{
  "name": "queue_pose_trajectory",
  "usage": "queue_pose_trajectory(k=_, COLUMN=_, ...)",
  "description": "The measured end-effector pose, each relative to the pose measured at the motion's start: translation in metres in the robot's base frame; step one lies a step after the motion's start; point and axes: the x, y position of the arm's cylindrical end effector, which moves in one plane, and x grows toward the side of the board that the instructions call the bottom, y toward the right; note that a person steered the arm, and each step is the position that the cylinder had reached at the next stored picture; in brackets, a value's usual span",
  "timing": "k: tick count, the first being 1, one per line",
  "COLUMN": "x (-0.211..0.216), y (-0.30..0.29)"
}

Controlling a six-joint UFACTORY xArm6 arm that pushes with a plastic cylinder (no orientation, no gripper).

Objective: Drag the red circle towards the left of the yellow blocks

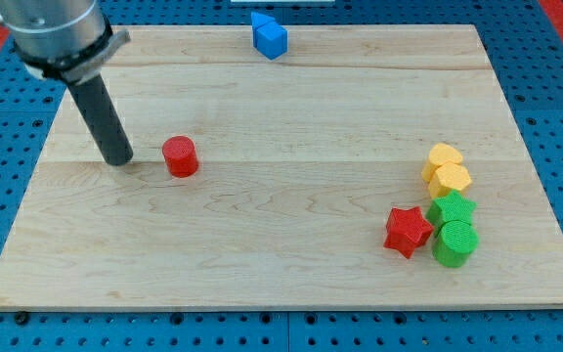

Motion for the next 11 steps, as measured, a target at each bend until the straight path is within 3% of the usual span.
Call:
queue_pose_trajectory(k=2, x=0.009, y=0.167)
queue_pose_trajectory(k=3, x=0.009, y=0.207)
queue_pose_trajectory(k=4, x=0.005, y=0.187)
queue_pose_trajectory(k=5, x=-0.012, y=0.103)
queue_pose_trajectory(k=6, x=0.049, y=0.133)
queue_pose_trajectory(k=7, x=0.063, y=0.219)
queue_pose_trajectory(k=9, x=0.022, y=0.184)
queue_pose_trajectory(k=10, x=0.004, y=0.230)
queue_pose_trajectory(k=11, x=0.015, y=0.269)
